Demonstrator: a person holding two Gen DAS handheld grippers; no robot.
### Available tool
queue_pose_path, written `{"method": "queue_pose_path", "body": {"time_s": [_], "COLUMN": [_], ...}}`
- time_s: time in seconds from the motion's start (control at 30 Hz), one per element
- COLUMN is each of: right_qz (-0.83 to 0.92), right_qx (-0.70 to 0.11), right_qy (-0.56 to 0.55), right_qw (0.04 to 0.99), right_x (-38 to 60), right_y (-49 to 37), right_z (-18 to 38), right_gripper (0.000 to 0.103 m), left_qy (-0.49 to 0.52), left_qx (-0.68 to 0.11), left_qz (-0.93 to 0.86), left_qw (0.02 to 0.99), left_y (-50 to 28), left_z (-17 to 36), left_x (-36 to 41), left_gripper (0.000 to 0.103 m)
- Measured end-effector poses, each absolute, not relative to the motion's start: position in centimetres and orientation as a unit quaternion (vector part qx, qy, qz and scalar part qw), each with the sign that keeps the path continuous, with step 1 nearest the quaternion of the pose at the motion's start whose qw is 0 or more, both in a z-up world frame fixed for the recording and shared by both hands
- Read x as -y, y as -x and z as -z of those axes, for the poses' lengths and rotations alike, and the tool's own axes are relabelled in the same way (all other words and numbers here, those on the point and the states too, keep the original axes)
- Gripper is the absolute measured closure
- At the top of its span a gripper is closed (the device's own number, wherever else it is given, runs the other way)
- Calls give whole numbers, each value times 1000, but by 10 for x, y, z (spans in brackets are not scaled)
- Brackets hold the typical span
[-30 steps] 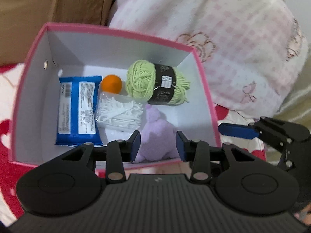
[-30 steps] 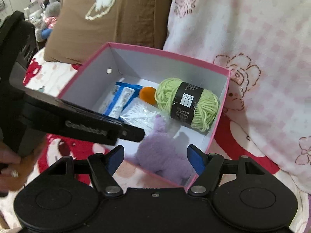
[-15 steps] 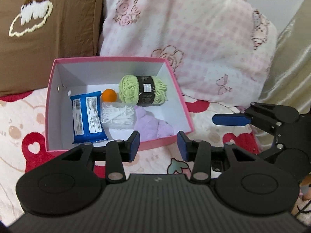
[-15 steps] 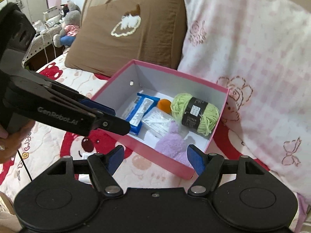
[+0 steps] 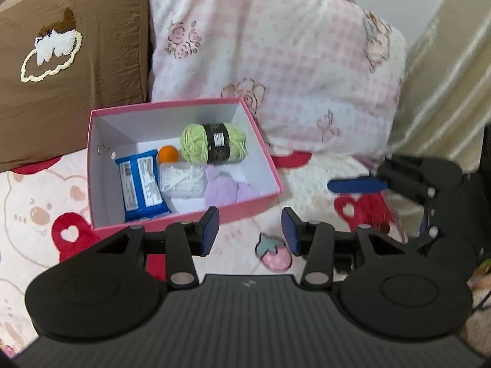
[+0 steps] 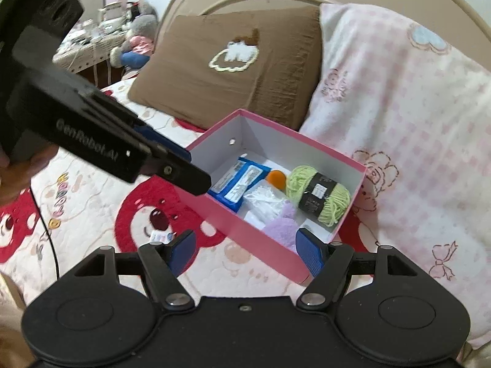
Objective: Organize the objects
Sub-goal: 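Withdraw the left gripper from the pink box, then move the left gripper down toward the white wet-wipe packet on the sheet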
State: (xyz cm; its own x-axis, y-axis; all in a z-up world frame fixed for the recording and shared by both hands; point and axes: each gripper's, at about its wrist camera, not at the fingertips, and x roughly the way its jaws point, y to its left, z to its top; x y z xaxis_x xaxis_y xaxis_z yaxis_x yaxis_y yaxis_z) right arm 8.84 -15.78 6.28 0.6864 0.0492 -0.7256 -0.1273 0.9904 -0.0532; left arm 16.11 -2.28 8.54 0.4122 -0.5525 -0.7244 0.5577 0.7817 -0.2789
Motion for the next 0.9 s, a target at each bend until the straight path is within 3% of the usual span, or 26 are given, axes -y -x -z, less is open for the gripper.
{"method": "queue_pose_path", "body": {"time_s": [0.9], "right_qz": [-125], "right_qx": [-418], "right_qy": [-1], "right_qw": [900], "right_x": [103], "right_y": [-75], "right_z": [-35], "right_gripper": [25], "left_qy": [-39], "left_qx": [-465], "left_qz": [321], "left_qw": [824], "left_y": [-122], "left_z": [-47], "left_x": [-30], "left_gripper": [50]}}
